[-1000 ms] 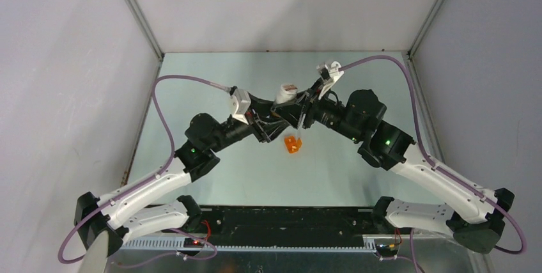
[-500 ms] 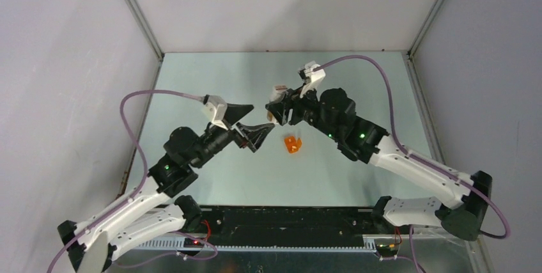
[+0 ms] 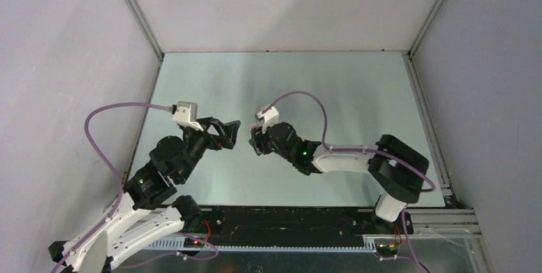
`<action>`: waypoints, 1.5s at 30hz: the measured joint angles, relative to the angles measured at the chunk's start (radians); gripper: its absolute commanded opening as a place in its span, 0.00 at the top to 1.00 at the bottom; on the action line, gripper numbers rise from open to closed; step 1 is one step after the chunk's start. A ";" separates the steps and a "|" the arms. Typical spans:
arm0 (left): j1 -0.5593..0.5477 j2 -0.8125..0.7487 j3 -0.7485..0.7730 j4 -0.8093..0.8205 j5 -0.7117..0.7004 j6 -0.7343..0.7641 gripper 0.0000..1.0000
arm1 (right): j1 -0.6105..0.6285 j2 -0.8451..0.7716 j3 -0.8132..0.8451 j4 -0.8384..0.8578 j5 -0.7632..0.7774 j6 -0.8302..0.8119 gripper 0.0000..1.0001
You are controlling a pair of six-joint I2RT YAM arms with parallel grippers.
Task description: Sort the pills into containers
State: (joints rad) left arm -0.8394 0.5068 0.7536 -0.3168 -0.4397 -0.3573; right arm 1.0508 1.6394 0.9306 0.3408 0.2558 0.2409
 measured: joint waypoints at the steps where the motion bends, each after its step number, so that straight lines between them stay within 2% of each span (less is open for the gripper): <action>1: 0.004 0.005 0.008 -0.017 -0.010 -0.010 0.01 | 0.012 0.032 -0.001 0.035 0.006 -0.013 0.81; 6: 0.055 0.058 0.053 -0.073 -0.019 -0.064 0.01 | 0.037 0.161 -0.001 0.217 0.014 -0.076 0.78; 14: 0.185 0.102 0.069 -0.139 0.062 -0.152 0.01 | 0.049 0.288 -0.001 0.368 0.019 -0.114 0.69; 16: 0.219 0.101 0.068 -0.139 0.093 -0.169 0.01 | 0.062 0.315 -0.001 0.394 0.026 -0.127 0.63; 18: 0.258 0.095 0.056 -0.126 0.134 -0.188 0.01 | 0.079 0.327 -0.001 0.420 0.037 -0.138 0.48; 19: 0.278 0.091 0.048 -0.120 0.153 -0.198 0.01 | 0.085 0.328 -0.001 0.421 0.039 -0.139 0.34; 21: 0.313 0.091 0.034 -0.110 0.193 -0.217 0.01 | 0.097 0.327 -0.001 0.420 0.052 -0.138 0.18; 24: 0.355 0.099 0.011 -0.104 0.245 -0.239 0.01 | 0.111 0.327 -0.001 0.401 0.070 -0.126 0.06; 27: 0.394 0.117 -0.005 -0.102 0.304 -0.256 0.01 | 0.116 0.320 -0.001 0.342 0.077 -0.108 0.01; 32: 0.456 0.133 -0.034 -0.085 0.397 -0.288 0.02 | 0.119 0.225 -0.002 0.188 0.072 -0.051 0.01; 39: 0.504 0.137 -0.095 -0.054 0.506 -0.335 0.05 | 0.124 -0.027 -0.050 0.033 0.055 0.020 0.01; 43: 0.506 0.151 -0.110 -0.050 0.531 -0.352 0.08 | 0.117 -0.117 -0.061 -0.035 0.036 0.050 0.11; 45: 0.506 0.161 -0.116 -0.048 0.535 -0.357 0.12 | 0.100 -0.152 -0.065 -0.073 0.008 0.081 0.25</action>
State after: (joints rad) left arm -0.3332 0.6682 0.6376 -0.3653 0.0956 -0.7139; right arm 1.1507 1.4876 0.8658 0.2680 0.2634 0.3222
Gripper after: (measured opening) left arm 0.922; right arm 0.900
